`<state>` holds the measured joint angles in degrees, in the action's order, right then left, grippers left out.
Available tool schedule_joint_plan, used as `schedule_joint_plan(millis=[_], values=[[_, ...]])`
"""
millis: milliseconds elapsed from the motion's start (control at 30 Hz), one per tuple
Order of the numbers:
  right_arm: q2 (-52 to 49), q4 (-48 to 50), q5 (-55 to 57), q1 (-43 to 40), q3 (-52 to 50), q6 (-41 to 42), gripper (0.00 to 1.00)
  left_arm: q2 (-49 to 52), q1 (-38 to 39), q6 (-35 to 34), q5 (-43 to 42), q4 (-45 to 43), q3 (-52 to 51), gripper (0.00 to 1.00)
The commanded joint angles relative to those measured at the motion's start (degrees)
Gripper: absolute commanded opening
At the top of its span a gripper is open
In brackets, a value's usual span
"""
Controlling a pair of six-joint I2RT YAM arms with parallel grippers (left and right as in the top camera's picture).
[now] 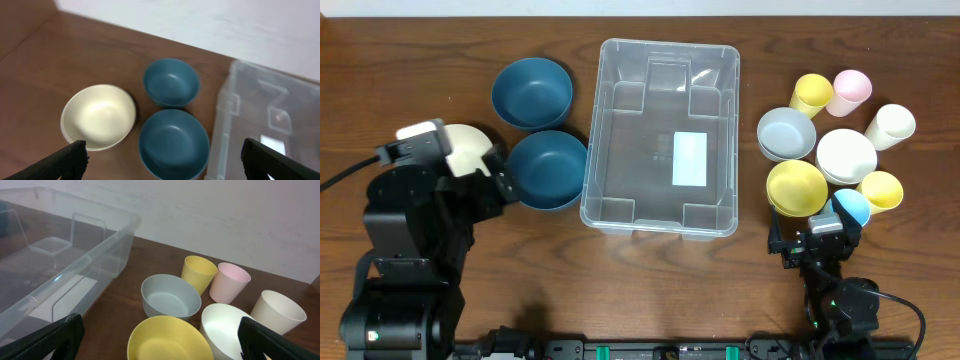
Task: Pack container
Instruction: 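Move the left gripper over the cream bowl on the left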
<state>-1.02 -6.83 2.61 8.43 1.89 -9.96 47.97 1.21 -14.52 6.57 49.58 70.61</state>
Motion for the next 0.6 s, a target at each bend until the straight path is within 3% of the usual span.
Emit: schedule_joint_plan(millis=[0,167,433,567], values=[[0.1,-0.1,0.6,0.2,-0.2,-0.6,0.99,1.9,-3.6,-9.3,5.4,1.2,1.3,1.00],[0.1,-0.1,0.6,0.2,-0.2,-0.6,0.99,8.9,-14.3,-11.3,0.2,3.5,1.3,0.97],[0.1,-0.1,0.6,0.2,-0.2,-0.6,0.99,27.6,-35.3,-7.2,-23.3,2.8,1.3,0.97],[0.1,-0.1,0.6,0.2,-0.2,-0.6,0.99,34.0,-40.2,-6.5,-27.1,2.8,1.3,0.97]])
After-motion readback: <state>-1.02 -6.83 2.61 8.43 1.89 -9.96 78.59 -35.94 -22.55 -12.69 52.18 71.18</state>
